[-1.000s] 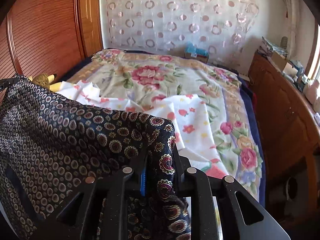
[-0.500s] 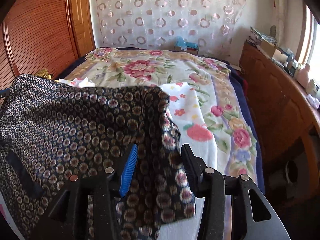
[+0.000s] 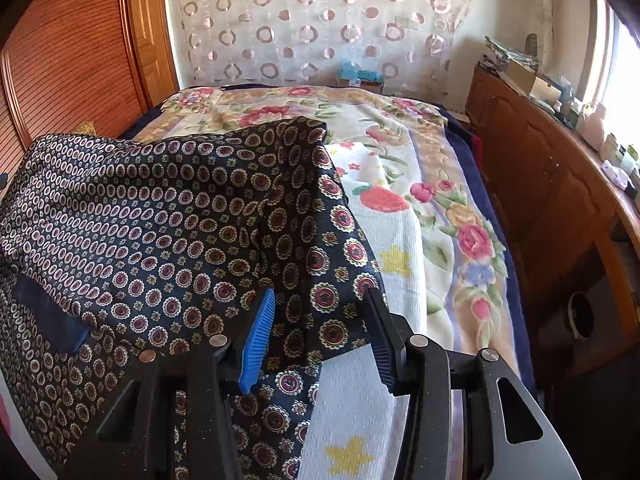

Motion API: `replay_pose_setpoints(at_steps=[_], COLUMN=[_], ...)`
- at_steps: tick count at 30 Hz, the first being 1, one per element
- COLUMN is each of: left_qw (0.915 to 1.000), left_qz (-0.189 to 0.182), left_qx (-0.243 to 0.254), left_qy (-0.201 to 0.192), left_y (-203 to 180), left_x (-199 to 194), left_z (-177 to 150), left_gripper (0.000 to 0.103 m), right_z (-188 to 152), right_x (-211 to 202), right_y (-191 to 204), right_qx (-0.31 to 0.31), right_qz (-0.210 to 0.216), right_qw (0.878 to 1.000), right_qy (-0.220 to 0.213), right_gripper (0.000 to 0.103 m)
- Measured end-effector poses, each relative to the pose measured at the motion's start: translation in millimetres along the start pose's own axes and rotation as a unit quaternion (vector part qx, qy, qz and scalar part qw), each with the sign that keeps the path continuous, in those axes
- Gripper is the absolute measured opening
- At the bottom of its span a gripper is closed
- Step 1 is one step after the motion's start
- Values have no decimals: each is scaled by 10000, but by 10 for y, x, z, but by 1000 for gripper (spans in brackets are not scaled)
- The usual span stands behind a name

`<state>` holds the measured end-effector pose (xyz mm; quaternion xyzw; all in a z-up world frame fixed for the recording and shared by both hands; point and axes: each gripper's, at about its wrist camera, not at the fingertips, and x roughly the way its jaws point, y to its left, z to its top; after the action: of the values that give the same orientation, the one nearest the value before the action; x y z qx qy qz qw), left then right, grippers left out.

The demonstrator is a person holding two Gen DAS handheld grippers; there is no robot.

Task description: Fold small clothes

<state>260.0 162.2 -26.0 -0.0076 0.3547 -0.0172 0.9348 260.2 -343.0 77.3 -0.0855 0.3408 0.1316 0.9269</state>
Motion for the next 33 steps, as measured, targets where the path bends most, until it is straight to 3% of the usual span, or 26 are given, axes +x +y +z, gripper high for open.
replay_pose_setpoints(at_steps=[3,4,5,6,13,16,18,22,28,33], left_qw=[10000,9999,9998,9996,9985,9987,9985,9987,9995,9993], left_qz=[76,122,169,214,340,133,-39,-183,-30,-16], left_qx=[-6,-8,-12,-28,-247,-425,-505,-414,-300,-272], left_qy=[53,84,128,189,349,248,183,245,127,-248], left_y=[19,28,31,46,228,291,292,221,138,46], left_x=[-41,-47,-45,-40,0,-11,-13,25,-44,-262], left_z=[-86,-116,-141,-171,-327,-367,-378,-409,-430,-396], left_gripper=[78,78,78,78,78,78,70,39,3,2], right_z=[-12,-24,-20,-26,72,134,148,132,101,27], right_x=[60,84,128,151,-249,-396,-421,-456,-558,-552], right_y=[24,47,84,118,108,51,50,43,-35,83], right_qx=[-116,-193,-297,-409,-201,95,126,187,272,202], right_qz=[-42,-85,-171,-255,334,1033,1147,1225,1132,1072], right_qw=[9999,9997,9993,9986,9983,9928,9917,9907,9902,9916], right_qy=[63,87,142,217,-440,-591,-563,-564,-776,-691], right_gripper=[47,31,7,3,2,2,2,2,1,1])
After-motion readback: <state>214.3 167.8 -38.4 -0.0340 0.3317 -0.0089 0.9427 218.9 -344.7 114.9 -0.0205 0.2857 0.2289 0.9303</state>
